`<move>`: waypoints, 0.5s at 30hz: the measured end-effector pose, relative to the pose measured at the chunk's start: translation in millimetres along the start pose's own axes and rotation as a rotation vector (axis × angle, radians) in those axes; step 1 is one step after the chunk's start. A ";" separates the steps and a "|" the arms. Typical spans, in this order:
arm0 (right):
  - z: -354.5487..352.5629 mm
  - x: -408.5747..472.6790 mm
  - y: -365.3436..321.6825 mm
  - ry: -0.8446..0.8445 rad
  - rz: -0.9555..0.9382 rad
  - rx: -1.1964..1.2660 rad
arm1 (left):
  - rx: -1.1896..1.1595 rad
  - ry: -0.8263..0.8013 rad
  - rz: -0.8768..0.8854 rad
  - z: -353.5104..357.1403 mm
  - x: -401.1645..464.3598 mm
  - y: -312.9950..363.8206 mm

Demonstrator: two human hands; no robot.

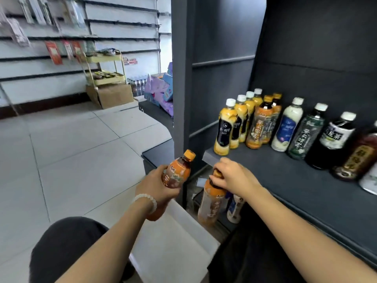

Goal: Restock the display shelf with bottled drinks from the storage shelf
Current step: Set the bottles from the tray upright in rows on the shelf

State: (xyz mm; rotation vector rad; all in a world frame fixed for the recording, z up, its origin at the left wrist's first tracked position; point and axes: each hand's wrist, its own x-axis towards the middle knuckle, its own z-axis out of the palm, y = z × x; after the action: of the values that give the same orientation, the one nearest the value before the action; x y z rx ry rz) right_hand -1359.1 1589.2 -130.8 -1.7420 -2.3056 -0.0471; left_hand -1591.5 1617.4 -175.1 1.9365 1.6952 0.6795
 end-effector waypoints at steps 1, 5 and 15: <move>-7.6 0.5 2.5 0.024 -0.002 0.025 | -0.037 0.005 0.008 -2.0 1.9 7.5; -40.5 5.3 19.9 0.169 0.013 0.129 | -0.207 0.031 0.031 -9.3 13.9 42.5; -155.2 44.1 89.5 0.427 0.024 0.007 | -0.258 0.065 0.228 6.8 65.3 135.7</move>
State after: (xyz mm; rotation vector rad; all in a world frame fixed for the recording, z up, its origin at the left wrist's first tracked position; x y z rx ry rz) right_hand -1257.3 1629.1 18.0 -1.5721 -1.9704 -0.3687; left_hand -1477.2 1665.4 -89.4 1.9542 1.3562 1.0024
